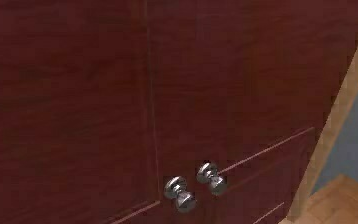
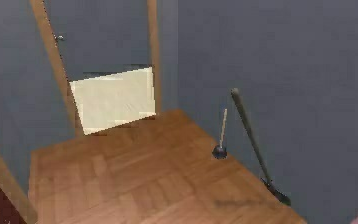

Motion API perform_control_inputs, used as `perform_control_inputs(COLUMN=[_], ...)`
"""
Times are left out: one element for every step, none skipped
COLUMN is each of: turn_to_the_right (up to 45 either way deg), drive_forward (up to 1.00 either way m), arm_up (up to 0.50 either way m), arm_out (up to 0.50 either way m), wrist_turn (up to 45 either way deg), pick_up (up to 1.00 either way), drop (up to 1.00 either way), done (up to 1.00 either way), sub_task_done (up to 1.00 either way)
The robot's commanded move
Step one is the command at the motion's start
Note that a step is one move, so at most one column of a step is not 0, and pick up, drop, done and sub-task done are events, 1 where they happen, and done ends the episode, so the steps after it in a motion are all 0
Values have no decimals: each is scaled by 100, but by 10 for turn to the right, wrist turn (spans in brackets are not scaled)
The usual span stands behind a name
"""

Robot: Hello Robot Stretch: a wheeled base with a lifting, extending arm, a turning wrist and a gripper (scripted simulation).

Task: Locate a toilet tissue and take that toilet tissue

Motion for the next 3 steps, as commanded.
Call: perform_control_inputs(turn_to_the_right=[-450,-450,-450], drive_forward=[0,0,0], arm_up=[0,0,0], arm_out=[0,0,0], wrist_turn=[0,0,0], pick_up=[0,0,0], drop=[0,0,0], done=[0,0,0], sub_task_done=[0,0,0])
